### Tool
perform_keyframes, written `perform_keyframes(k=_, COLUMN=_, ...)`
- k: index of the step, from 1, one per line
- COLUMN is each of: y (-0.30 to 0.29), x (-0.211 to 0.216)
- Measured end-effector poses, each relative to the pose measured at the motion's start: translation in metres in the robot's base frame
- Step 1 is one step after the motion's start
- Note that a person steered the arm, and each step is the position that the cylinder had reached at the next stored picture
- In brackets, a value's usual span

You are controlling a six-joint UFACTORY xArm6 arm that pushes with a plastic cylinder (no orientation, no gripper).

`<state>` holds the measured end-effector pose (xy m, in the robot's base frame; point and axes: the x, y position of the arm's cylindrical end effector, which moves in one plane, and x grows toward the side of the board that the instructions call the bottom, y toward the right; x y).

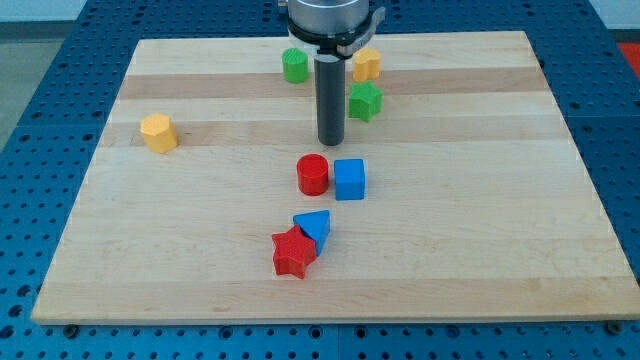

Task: Push the blue blocks and the red blocks to the bottom center of the board

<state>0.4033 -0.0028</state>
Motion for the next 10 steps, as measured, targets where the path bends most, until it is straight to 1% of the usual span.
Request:
perform_keyframes(k=1, y=-0.007, x=0.014)
perform_keyframes(k=2, y=-0.032, x=0.047)
perform_keyframes(k=3, y=-0.031, x=0.102)
perform_keyframes(k=4, y=-0.028, x=0.118)
perform_keyframes(k=5, y=-0.028, x=0.11)
perform_keyframes(k=6, y=-0.035, x=0.08)
perform_keyframes(k=7, y=-0.032, x=0.022)
perform_keyframes(k=8, y=0.031, x=0.038)
perform_keyframes(k=9, y=0.032, x=0.038)
perform_keyframes(k=10, y=0.032, x=0.048)
